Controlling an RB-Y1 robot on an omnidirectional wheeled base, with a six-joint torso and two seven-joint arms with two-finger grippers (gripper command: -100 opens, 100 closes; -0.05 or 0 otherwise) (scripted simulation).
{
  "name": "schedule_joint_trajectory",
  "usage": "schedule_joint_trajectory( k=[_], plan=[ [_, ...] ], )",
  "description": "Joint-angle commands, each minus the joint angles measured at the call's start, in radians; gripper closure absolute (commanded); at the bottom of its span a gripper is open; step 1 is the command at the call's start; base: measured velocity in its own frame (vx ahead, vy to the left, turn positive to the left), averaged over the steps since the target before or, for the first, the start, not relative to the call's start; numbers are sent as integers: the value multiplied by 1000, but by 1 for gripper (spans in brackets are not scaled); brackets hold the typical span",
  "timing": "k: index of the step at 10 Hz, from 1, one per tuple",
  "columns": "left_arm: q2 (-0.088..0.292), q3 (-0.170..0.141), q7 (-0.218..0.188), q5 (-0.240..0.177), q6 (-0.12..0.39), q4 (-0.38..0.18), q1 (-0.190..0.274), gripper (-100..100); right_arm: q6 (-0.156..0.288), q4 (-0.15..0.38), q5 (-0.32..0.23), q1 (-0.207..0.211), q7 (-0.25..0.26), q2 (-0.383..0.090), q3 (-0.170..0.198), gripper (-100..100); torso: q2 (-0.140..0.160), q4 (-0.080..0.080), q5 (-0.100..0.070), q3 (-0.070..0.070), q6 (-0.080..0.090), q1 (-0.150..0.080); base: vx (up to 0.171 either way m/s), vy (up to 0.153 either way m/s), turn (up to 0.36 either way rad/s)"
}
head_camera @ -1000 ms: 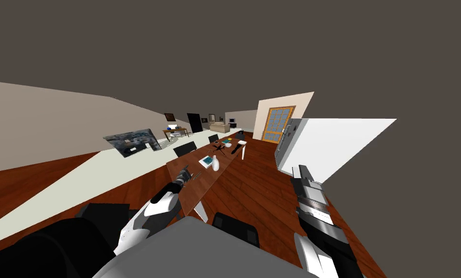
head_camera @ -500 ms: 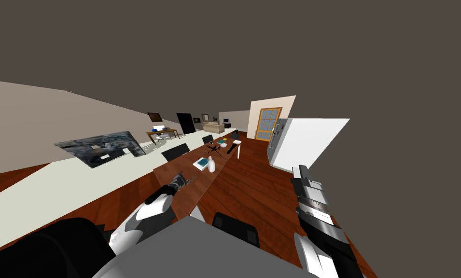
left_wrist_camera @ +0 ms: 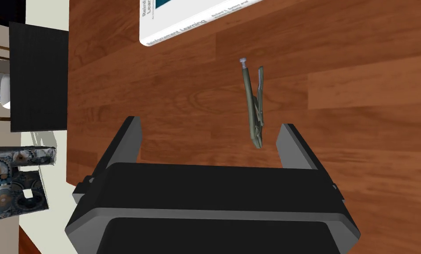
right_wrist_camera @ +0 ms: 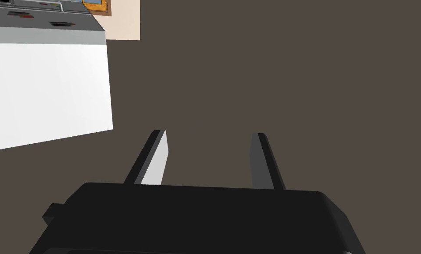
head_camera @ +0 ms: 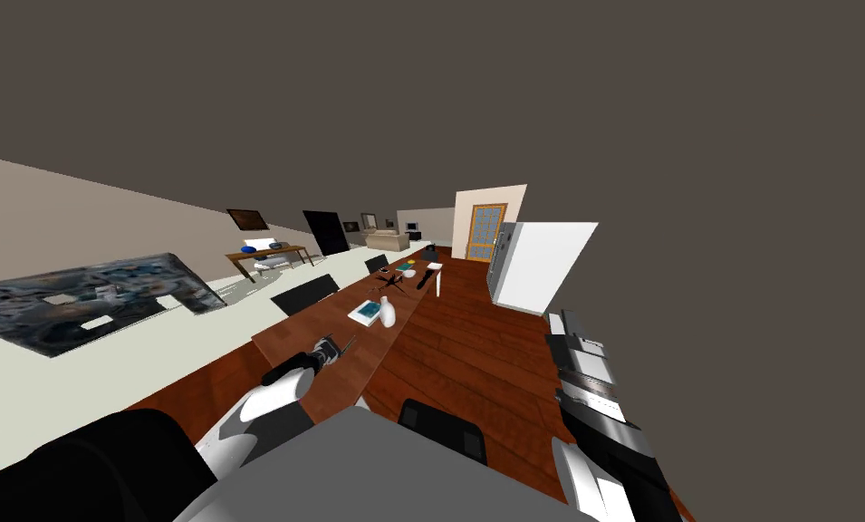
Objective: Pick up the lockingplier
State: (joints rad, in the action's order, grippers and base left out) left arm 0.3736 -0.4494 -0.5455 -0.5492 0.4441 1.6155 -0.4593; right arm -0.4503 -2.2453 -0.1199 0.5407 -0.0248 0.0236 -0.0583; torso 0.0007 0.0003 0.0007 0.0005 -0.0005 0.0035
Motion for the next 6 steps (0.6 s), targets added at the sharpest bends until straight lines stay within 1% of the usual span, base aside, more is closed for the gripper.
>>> schedule_joint_trajectory(
  k=[1, 2, 3, 4, 5, 6],
  plan=[
    [23, -34, -45, -50, 50, -50, -1, -100, 0, 0, 0, 0, 0, 0, 0, 0, 0, 0, 0, 0, 0, 0, -32, 53, -422],
    [23, -34, -45, -52, 72, -60, -1, -100, 0, 0, 0, 0, 0, 0, 0, 0, 0, 0, 0, 0, 0, 1, -25, 49, -166],
    [33, -58, -71, -80, 99, -97, 0, -100, 0, 0, 0, 0, 0, 0, 0, 0, 0, 0, 0, 0, -1, 1, -27, 37, -260],
    [33, -58, -71, -80, 120, -97, 0, -100, 0, 0, 0, 0, 0, 0, 0, 0, 0, 0, 0, 0, 0, 1, -25, 32, -163],
    [42, -81, -97, -108, 155, -132, 1, -100, 0, 0, 0, 0, 0, 0, 0, 0, 0, 0, 0, 0, -1, 0, -29, 30, -282],
    [42, -81, -97, -108, 166, -132, 1, -100, 0, 0, 0, 0, 0, 0, 0, 0, 0, 0, 0, 0, 0, 0, -26, 31, -149]
  ],
)
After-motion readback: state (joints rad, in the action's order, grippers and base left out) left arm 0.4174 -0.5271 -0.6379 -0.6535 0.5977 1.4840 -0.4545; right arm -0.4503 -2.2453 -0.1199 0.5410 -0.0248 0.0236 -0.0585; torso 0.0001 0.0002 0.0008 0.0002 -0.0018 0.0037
